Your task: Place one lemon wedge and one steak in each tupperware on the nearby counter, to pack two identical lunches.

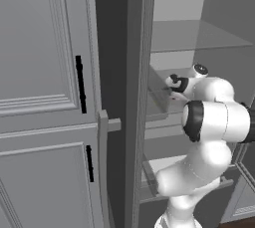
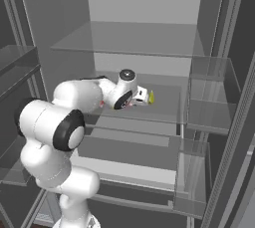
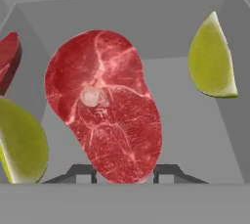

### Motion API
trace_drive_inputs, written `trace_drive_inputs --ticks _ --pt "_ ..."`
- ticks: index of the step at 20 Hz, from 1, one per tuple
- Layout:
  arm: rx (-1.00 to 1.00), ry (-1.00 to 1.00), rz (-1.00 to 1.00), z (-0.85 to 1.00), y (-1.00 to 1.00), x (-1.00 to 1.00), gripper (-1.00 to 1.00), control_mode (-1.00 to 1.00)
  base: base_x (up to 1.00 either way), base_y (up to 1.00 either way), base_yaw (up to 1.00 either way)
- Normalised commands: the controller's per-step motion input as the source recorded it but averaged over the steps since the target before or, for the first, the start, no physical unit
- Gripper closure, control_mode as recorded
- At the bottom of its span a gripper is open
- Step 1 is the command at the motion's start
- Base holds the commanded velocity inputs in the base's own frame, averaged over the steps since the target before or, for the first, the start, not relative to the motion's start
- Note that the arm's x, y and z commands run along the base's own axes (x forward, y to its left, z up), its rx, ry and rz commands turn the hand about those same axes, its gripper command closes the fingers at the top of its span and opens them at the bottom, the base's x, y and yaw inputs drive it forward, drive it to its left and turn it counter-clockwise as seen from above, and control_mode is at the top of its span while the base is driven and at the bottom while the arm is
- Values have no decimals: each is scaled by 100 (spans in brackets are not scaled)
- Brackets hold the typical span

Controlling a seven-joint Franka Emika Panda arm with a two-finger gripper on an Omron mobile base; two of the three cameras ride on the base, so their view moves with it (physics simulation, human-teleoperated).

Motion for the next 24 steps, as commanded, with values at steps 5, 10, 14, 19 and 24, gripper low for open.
trace_drive_inputs --ticks 5,10,14,19,24 --pt "3 -15 0 96 -3 -100 100 -100 0 0 0" --pt "0 -7 0 100 -5 -100 100 -100 0 0 0" --pt "0 0 0 94 -4 -100 100 -100 0 0 0" --pt "-9 10 3 50 4 -100 100 -100 0 0 0" --pt "-11 7 12 0 0 -60 100 100 -40 0 19"
